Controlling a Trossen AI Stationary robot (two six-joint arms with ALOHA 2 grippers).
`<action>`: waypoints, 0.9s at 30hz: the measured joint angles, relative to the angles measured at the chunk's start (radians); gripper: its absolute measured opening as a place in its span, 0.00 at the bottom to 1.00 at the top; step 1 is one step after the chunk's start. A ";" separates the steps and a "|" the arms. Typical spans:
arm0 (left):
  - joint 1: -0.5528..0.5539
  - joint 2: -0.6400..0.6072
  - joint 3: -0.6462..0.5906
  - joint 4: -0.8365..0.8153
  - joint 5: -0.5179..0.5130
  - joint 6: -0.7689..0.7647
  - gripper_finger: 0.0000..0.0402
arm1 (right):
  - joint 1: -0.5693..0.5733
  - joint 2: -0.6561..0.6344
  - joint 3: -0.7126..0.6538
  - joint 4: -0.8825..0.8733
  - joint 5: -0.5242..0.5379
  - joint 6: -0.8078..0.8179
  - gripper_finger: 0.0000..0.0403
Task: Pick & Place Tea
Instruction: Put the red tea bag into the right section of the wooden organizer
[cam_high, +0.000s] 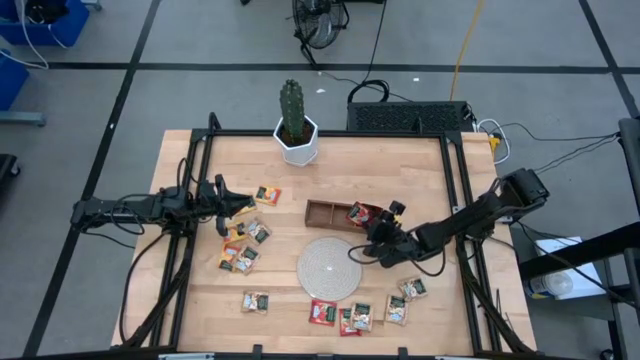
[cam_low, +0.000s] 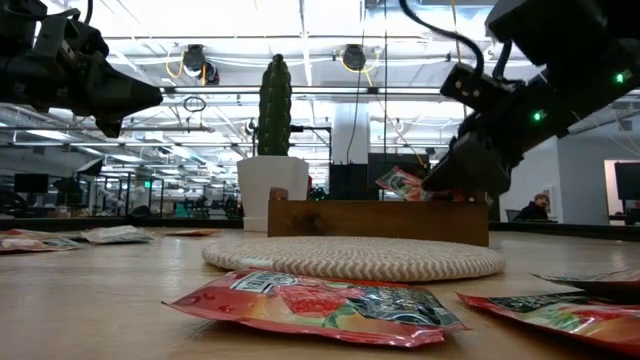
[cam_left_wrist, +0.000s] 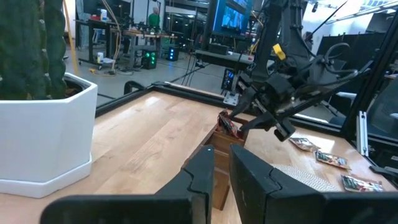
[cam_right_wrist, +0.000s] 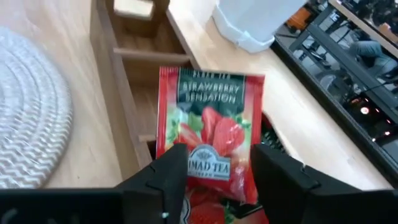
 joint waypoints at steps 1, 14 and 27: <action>0.000 0.000 0.000 0.000 0.000 0.000 0.13 | 0.001 -0.013 0.000 0.000 -0.001 -0.009 0.42; 0.000 0.000 0.000 0.000 0.000 0.000 0.13 | -0.193 -0.200 0.193 -0.173 -0.579 -0.356 0.42; 0.000 0.000 0.000 -0.001 0.000 0.000 0.13 | -0.586 -0.039 0.538 -0.695 -1.077 -0.561 0.40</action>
